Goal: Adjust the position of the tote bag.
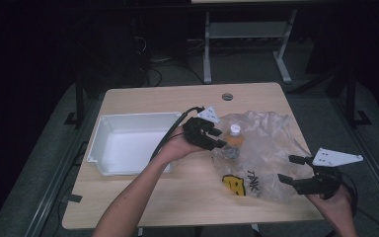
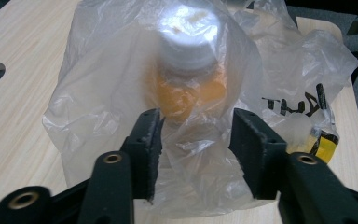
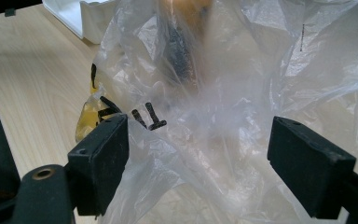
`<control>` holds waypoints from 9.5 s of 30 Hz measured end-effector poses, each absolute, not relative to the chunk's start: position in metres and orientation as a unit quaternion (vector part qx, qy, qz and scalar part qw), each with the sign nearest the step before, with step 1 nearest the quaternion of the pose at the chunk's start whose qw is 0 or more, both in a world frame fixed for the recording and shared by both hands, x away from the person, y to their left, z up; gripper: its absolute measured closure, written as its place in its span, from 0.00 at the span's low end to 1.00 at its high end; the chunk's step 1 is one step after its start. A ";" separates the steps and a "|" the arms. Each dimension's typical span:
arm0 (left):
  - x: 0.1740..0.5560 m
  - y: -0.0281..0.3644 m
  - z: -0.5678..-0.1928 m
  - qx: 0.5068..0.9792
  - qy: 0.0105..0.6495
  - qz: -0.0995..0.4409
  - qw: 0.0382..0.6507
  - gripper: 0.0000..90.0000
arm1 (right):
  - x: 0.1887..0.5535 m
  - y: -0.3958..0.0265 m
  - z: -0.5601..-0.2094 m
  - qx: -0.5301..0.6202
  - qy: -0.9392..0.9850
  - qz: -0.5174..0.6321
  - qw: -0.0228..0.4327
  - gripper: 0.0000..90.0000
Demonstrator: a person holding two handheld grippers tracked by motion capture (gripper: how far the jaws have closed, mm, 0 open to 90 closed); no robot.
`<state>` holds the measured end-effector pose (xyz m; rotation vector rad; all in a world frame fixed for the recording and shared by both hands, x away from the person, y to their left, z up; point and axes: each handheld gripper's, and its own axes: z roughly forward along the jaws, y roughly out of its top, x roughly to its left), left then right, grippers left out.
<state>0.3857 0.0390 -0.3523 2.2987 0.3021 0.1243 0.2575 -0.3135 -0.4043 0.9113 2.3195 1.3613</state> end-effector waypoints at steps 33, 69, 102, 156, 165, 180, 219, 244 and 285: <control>0.367 0.062 -0.391 0.912 0.152 0.056 0.377 1.00 | 0.256 -0.306 -0.403 0.314 0.813 0.465 0.152 0.24; 0.353 0.081 -0.417 0.918 0.167 0.039 0.358 0.98 | 0.258 -0.277 -0.414 0.243 0.865 0.431 0.082 0.87; 0.342 0.058 -0.326 0.900 0.139 0.053 0.409 0.42 | 0.259 -0.270 -0.416 0.239 0.875 0.416 0.069 1.00; 0.364 0.065 -0.408 0.916 0.219 0.071 0.328 0.99 | 0.256 -0.274 -0.417 0.238 0.870 0.426 0.074 0.93; 0.364 0.068 -0.406 0.916 0.219 0.077 0.326 0.99 | 0.245 -0.296 -0.402 0.260 0.848 0.452 0.097 0.72; 0.365 0.067 -0.403 0.918 0.216 0.076 0.323 0.99 | 0.270 -0.315 -0.401 0.337 0.826 0.435 0.124 0.44; 0.318 0.075 -0.365 0.897 0.147 0.060 0.412 0.54 | 0.282 -0.209 -0.359 0.163 0.876 0.443 0.098 0.99; 0.308 0.028 -0.378 0.895 0.089 0.039 0.436 0.80 | 0.286 -0.193 -0.349 0.146 0.872 0.458 0.088 0.99; 0.307 0.069 -0.374 0.917 0.097 0.067 0.381 1.00 | 0.280 -0.271 -0.323 0.220 0.846 0.468 0.128 0.64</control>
